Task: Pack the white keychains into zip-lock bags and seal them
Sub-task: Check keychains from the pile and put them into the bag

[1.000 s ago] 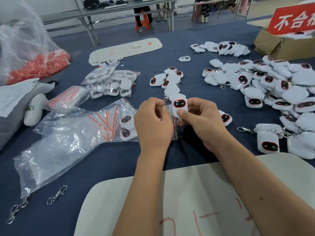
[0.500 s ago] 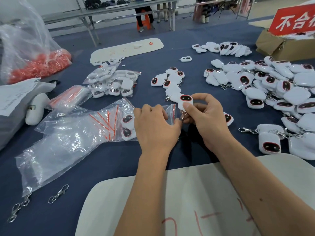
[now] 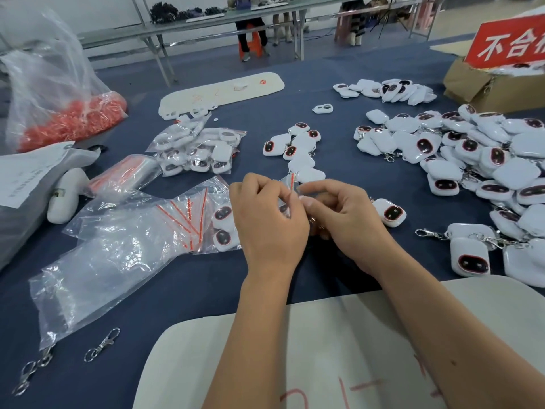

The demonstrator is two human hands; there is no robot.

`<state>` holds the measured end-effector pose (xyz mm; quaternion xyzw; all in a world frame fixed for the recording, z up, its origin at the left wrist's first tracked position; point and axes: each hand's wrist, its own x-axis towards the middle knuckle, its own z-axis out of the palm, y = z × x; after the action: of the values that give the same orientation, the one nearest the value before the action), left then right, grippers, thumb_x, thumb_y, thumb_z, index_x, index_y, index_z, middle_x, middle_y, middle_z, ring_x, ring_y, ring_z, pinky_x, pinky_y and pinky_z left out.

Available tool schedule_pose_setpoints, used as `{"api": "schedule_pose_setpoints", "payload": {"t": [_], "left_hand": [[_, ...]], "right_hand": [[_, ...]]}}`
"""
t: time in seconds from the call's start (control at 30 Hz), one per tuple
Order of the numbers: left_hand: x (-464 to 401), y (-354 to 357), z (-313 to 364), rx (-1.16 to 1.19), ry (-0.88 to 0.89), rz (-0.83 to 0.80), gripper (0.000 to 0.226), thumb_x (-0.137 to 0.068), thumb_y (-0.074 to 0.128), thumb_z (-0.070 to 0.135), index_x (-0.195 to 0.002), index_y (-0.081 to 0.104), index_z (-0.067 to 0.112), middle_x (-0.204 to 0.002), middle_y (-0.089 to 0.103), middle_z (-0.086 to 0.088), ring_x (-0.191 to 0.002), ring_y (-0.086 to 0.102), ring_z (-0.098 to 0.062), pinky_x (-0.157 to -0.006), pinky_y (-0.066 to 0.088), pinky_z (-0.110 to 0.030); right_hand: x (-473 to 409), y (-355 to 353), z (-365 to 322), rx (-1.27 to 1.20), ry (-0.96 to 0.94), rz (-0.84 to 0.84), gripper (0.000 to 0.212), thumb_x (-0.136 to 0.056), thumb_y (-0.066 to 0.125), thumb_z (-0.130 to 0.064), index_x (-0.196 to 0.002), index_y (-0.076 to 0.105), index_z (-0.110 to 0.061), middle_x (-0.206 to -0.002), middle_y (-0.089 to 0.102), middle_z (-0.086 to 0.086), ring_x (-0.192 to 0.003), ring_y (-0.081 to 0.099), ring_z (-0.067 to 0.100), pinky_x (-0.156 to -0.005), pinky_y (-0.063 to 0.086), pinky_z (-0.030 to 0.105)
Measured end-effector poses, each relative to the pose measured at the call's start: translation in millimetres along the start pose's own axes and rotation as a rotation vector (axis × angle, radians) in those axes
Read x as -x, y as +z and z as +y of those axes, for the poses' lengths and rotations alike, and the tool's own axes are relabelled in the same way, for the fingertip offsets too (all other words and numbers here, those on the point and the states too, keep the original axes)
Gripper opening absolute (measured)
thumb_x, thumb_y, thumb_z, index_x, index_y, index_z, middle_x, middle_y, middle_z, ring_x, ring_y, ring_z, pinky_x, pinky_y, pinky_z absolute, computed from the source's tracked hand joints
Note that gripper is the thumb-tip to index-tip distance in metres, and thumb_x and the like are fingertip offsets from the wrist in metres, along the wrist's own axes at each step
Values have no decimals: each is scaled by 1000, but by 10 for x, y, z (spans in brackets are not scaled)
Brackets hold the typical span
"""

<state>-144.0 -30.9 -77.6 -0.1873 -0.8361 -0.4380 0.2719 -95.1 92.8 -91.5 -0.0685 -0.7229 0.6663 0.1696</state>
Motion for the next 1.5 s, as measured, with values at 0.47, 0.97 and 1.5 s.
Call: {"api": "schedule_pose_setpoints", "payload": {"t": [0.47, 0.97, 1.5], "left_hand": [[6, -23, 4, 67, 39, 146, 18, -83, 72, 8, -68, 60, 10, -90, 56, -6, -90, 44, -21, -82, 31, -16], [57, 54, 60, 226, 76, -138, 14, -89, 66, 7, -76, 62, 12, -83, 58, -1, -72, 54, -14, -64, 47, -28], [51, 48, -27, 459, -234, -486, 25, -92, 62, 0, -103, 75, 19, -86, 76, 0, -81, 74, -20, -79, 63, -44]], "right_hand": [[48, 99, -27, 285, -159, -141, 62, -94, 42, 12, -102, 77, -39, -79, 72, -22, -70, 65, 11, -71, 53, 29], [60, -31, -79, 1106, 197, 577, 41, -89, 65, -15, -129, 60, -23, -129, 54, 9, -124, 39, 36, -94, 32, 49], [33, -2, -16, -5, 11, 454, 29, -76, 92, -8, -93, 74, -23, -84, 79, -1, -79, 77, 11, -71, 62, 29]]}}
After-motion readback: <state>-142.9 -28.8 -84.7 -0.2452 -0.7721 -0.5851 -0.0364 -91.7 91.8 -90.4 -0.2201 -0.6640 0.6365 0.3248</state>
